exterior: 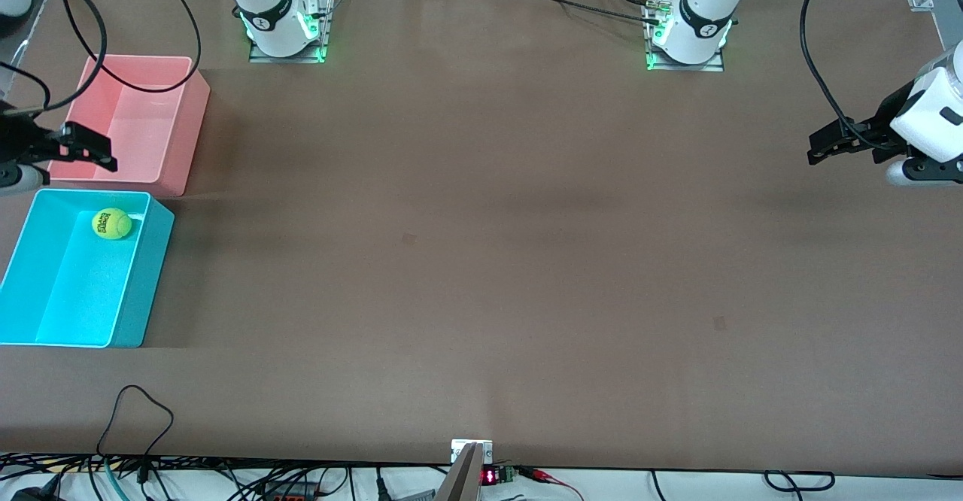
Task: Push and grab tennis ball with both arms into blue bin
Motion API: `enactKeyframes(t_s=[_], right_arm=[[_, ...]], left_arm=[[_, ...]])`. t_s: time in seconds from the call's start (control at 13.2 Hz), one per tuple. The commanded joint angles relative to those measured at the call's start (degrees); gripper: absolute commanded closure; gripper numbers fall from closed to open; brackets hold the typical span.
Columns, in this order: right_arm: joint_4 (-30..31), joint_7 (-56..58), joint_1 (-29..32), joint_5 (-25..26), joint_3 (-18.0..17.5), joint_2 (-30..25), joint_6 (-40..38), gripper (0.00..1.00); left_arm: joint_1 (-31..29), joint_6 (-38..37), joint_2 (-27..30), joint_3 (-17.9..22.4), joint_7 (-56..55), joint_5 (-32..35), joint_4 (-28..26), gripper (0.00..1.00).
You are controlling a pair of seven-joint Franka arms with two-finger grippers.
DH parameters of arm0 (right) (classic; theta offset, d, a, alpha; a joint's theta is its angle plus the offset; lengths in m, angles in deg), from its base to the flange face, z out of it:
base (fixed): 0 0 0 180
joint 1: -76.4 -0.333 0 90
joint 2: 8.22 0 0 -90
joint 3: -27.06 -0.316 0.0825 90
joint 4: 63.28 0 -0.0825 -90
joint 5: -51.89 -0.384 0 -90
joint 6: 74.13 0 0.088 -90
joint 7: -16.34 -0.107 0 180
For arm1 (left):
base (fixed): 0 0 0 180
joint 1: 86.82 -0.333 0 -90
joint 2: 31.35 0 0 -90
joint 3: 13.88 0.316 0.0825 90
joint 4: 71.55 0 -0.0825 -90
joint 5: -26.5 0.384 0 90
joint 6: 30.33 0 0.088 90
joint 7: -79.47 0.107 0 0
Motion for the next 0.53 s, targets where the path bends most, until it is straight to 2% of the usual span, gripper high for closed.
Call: enactKeyframes(t_s=[0.0,0.45], right_arm=[[0.3,-4.5,-1.5,0.2,-0.2,-1.1,-1.7,0.0],[0.4,-5.1,-0.8,0.2,-0.2,-1.2,-1.8,0.0]], left_arm=[[0.0,-0.8,0.6,-0.1,-0.3,-1.6,0.4,0.0],[0.1,-0.8,0.6,-0.1,-0.3,-1.5,0.4,0.0]])
